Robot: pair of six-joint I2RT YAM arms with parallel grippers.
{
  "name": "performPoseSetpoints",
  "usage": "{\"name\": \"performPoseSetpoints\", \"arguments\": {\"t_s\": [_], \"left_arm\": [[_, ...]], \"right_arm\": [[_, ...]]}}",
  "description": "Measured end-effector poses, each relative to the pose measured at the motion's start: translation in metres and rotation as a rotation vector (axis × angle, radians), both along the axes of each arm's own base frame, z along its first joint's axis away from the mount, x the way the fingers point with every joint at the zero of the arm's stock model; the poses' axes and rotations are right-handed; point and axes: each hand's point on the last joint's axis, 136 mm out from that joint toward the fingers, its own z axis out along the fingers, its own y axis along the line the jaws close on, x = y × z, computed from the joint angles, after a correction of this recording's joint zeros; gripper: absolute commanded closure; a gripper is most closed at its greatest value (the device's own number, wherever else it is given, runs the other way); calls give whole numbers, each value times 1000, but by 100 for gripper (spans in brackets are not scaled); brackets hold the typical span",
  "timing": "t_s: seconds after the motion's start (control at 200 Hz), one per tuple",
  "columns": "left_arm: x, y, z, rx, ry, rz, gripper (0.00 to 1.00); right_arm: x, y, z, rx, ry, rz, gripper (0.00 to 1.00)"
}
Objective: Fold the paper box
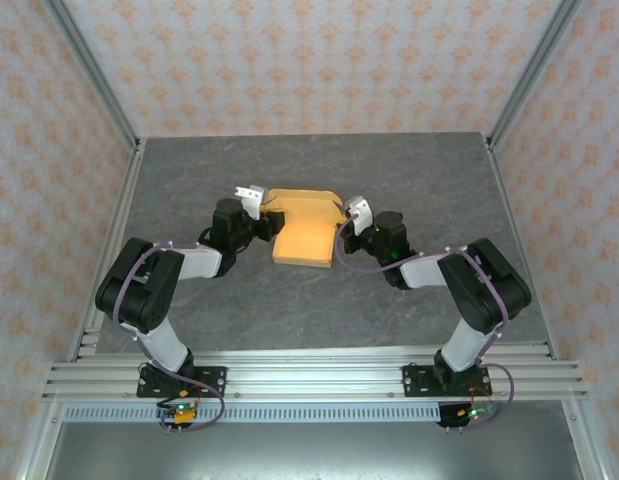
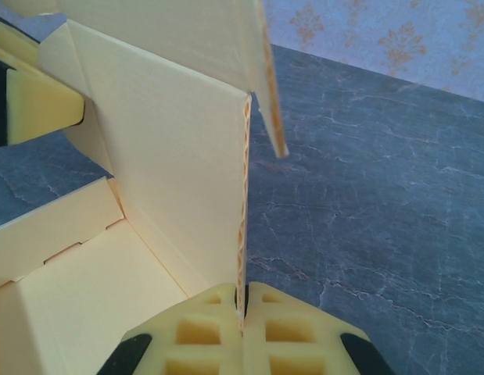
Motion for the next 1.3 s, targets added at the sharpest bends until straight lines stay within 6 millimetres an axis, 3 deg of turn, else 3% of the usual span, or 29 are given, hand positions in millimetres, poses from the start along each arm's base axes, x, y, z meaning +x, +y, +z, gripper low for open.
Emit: {"name": "performPoseSetpoints", "arguments": {"t_s": [0.11, 0.205, 0.245, 0.621, 0.901, 1.301], "left_arm": [[1, 3, 4, -8, -26, 7, 52], [0, 6, 2, -14, -25, 11, 88], [0, 5, 3, -16, -27, -2, 95], [-2, -4, 3, -33, -21, -27, 100], [-1, -10, 1, -19, -22, 91, 100], [-19, -14, -5, -28, -33, 254, 100]], "right_arm": [[-2, 0, 1, -9, -4, 19, 96], [-4, 1, 2, -12, -5, 32, 96], [-4, 1, 2, -11, -3, 36, 96], [-1, 3, 5, 12, 12, -7, 93], [6, 3, -1, 47, 37, -114, 91], [3, 12, -7, 82, 87, -299, 89]]}}
